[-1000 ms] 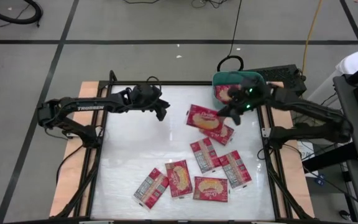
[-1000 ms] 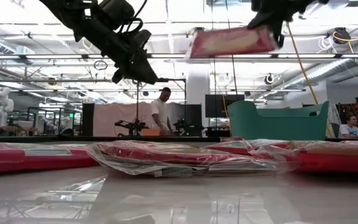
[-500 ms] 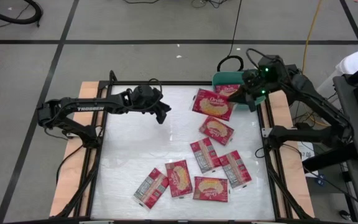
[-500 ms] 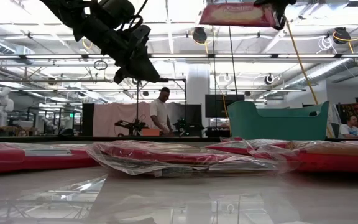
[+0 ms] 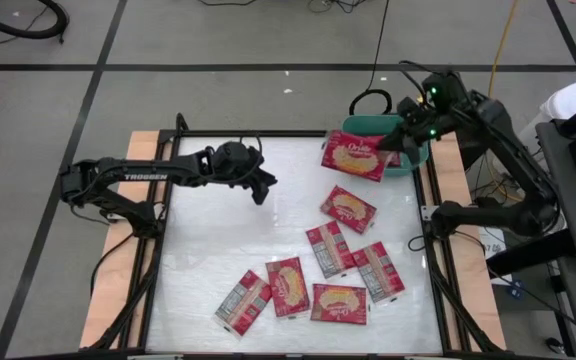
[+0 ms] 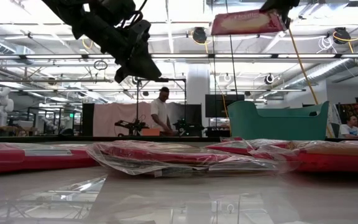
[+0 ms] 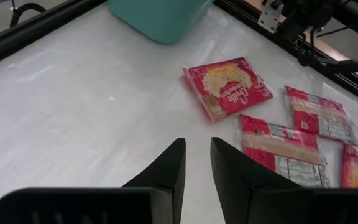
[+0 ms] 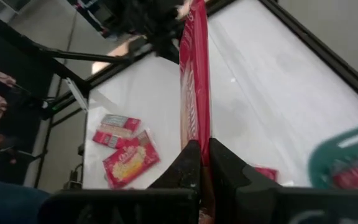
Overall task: Sort popcorn bags into baskets
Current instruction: Put the red popcorn bag into the green bin
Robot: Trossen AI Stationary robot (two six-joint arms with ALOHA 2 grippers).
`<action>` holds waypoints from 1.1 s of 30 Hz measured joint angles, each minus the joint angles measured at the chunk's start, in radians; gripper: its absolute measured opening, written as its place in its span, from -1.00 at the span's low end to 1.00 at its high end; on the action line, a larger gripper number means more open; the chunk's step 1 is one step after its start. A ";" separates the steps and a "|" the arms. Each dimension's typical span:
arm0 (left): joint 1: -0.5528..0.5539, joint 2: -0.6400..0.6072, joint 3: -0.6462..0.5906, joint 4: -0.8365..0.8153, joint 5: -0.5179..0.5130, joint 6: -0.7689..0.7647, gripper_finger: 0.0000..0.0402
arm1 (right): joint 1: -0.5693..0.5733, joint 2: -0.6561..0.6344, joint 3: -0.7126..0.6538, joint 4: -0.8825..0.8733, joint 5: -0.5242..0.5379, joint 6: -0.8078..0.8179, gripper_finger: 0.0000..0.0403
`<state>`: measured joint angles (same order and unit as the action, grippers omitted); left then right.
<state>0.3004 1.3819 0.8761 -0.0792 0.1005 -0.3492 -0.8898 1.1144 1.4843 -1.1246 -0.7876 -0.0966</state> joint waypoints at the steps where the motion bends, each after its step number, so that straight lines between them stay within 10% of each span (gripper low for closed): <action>1: -0.002 0.000 0.000 0.000 0.000 0.000 -0.61 | -0.014 0.014 0.014 -0.025 0.001 -0.021 -0.99; 20: -0.043 0.000 0.000 0.000 -0.012 -0.026 -0.61 | -0.222 0.303 0.232 -0.396 0.436 -0.319 -0.98; 33: -0.043 0.000 0.000 0.000 -0.032 -0.026 -0.61 | -0.266 0.483 0.232 -0.311 0.443 -0.368 -0.98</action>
<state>0.2573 1.3823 0.8757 -0.0789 0.0685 -0.3749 -1.1555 1.5974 1.7161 -1.4361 -0.3443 -0.4641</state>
